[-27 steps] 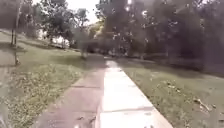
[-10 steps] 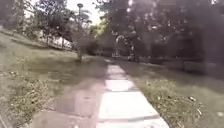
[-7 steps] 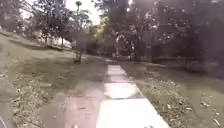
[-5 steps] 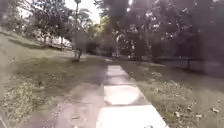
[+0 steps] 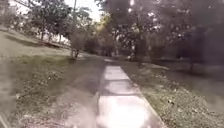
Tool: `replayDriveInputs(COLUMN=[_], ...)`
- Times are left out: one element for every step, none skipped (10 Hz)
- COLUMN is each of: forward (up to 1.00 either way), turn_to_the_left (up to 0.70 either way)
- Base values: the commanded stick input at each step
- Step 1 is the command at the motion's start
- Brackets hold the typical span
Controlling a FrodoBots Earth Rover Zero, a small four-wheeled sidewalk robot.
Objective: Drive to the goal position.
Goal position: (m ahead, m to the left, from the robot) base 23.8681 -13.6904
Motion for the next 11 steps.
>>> replayDriveInputs(forward=[1.0, 1.0, 1.0, 1.0, 1.0, 1.0, 1.0, 1.0, 1.0, 1.0, 1.0], turn_to_the_left=[0.0, 0.0, 0.0, 0.0, 0.0, 0.0, 0.0, 0.0, 0.0, 0.0, 0.0])
